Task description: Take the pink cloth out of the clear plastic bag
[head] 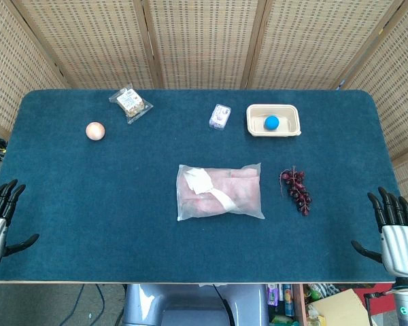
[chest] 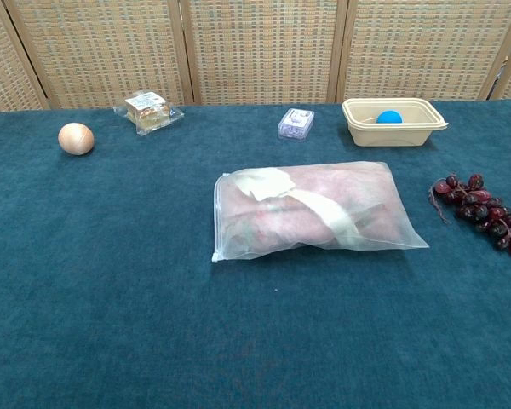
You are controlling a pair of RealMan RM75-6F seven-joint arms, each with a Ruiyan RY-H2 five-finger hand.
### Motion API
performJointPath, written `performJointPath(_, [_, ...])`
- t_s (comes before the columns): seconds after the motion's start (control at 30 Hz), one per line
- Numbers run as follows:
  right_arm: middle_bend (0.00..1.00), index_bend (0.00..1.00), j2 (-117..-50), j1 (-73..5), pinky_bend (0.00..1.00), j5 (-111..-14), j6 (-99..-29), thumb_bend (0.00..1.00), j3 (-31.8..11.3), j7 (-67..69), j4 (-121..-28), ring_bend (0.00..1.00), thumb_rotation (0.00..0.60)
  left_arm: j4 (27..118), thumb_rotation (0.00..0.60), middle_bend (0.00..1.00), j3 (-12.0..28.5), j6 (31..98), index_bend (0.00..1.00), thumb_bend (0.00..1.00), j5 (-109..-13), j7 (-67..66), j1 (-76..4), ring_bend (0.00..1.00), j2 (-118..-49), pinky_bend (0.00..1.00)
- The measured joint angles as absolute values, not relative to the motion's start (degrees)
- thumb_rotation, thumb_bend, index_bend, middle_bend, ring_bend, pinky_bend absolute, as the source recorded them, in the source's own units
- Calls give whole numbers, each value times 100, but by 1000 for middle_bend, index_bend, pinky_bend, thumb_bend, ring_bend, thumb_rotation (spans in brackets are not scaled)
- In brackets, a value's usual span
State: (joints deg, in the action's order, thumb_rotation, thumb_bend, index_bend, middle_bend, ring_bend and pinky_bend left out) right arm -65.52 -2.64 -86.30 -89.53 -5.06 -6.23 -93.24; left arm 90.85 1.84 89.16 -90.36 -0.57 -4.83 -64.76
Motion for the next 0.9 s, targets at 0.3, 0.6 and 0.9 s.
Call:
performJointPath(0.3, [0,0,-6533,-372,0,-8738,-8853,0,-520,-587,-9423,0,600,9156,600,0,158,8814,0,111,-8974,-185,-497,0,-6479,0])
performJointPath(0.6, [0,0,-6385,-1410,0,-8984,-7692,0,-847,-730,-9898,0,600,9123,600,0,204,8739,0,111,-8886,-172,-536,0,-6509,0])
performJointPath(0.9, [0,0,-6479,-2908,0,-7760,-5715,0,-1479,-1614,-10511,0,600,9095,600,0,280,8620,0,111,-8703,-227,-585,0,-6547,0])
